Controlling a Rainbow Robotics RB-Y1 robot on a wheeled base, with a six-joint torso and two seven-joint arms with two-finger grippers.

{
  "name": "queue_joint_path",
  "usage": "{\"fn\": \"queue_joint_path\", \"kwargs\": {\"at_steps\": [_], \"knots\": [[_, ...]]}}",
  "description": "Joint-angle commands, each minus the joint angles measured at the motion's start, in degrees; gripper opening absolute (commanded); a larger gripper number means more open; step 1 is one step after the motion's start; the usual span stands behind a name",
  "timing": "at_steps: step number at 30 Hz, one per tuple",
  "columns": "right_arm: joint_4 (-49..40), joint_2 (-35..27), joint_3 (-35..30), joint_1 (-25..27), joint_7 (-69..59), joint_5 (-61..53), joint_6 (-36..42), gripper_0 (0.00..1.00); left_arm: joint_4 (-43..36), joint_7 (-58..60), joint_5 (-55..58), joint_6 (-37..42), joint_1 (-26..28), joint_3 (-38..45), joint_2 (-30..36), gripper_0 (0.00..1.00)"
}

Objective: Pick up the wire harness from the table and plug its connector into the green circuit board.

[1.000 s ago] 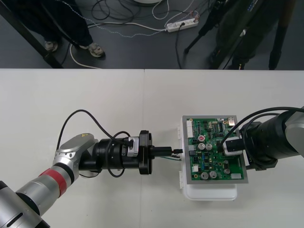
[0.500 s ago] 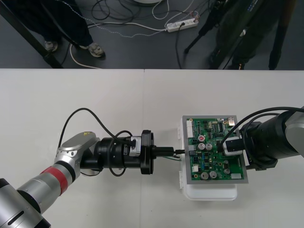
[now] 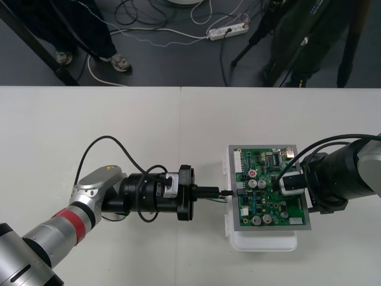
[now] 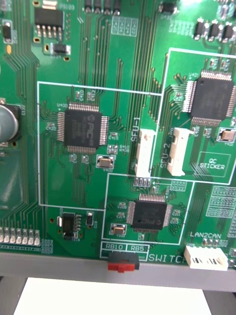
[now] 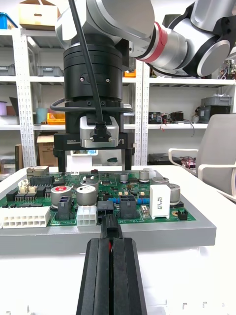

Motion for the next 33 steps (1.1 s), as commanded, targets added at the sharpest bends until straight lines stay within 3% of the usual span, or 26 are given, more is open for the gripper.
{"fn": "queue_joint_path", "kwargs": {"at_steps": [1, 33], "knots": [[-0.58, 0.40, 0.78, -1.78, 3.38, -0.55, -0.20, 1.00, -0.80, 5.60, 0.70, 1.32, -2.84, -1.71, -2.07, 0.00], [-0.58, 0.31, 0.78, -1.78, 2.86, -0.81, -0.20, 1.00, -0.71, 6.74, 0.96, 3.70, -4.07, -4.08, -1.72, 0.00]]}}
